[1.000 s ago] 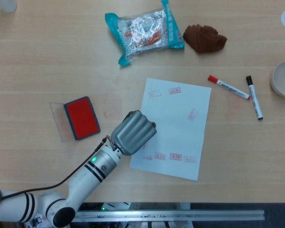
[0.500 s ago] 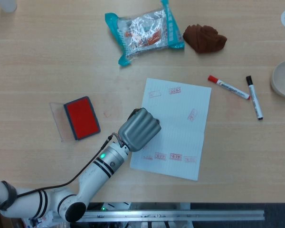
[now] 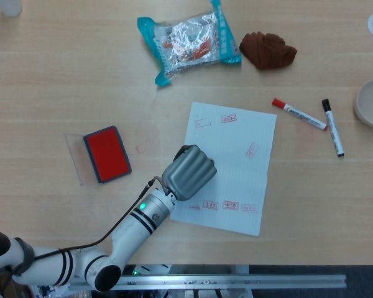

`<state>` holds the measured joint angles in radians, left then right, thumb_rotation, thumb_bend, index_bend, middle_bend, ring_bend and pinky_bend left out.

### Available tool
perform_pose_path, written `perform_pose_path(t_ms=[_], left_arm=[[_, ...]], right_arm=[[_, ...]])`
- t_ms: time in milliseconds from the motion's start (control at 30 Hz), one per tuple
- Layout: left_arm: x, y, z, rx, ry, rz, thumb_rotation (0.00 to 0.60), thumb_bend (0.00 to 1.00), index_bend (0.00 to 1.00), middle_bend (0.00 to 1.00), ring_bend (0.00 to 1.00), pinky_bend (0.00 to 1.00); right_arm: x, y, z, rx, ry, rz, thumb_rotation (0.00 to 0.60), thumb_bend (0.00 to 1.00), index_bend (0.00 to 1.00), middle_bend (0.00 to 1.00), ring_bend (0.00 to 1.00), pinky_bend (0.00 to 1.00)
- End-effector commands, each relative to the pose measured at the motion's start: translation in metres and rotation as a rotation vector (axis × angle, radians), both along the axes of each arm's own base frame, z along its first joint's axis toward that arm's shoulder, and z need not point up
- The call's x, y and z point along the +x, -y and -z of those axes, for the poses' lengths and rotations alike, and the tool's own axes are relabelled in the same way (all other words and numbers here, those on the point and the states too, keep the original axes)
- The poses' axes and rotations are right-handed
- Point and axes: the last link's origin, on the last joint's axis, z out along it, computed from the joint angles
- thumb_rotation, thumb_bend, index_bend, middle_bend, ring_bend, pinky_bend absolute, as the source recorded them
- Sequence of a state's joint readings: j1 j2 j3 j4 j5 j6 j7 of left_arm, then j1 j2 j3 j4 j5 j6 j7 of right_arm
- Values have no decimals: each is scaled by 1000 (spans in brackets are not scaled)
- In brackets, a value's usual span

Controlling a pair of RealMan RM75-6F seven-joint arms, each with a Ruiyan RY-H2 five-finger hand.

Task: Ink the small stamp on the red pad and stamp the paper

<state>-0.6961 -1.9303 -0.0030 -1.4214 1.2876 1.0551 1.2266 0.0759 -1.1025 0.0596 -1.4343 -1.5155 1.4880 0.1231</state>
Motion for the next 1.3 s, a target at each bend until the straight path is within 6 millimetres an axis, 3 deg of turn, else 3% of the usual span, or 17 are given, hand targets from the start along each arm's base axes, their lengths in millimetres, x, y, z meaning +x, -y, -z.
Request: perform_pose_path(t_ms=[33,1300], left_arm=[[-1,0,2,-1,-4,-5,600,269,627,1000,1000,1000],[-9,2,20,-25,-53,-18,600,269,626,1000,1000,1000]], right_arm=[[0,0,0,-1,0,1,600,206,205,332,179,192],[-6,-4,-4,-25,5,9,600,205,205,335,179,192]])
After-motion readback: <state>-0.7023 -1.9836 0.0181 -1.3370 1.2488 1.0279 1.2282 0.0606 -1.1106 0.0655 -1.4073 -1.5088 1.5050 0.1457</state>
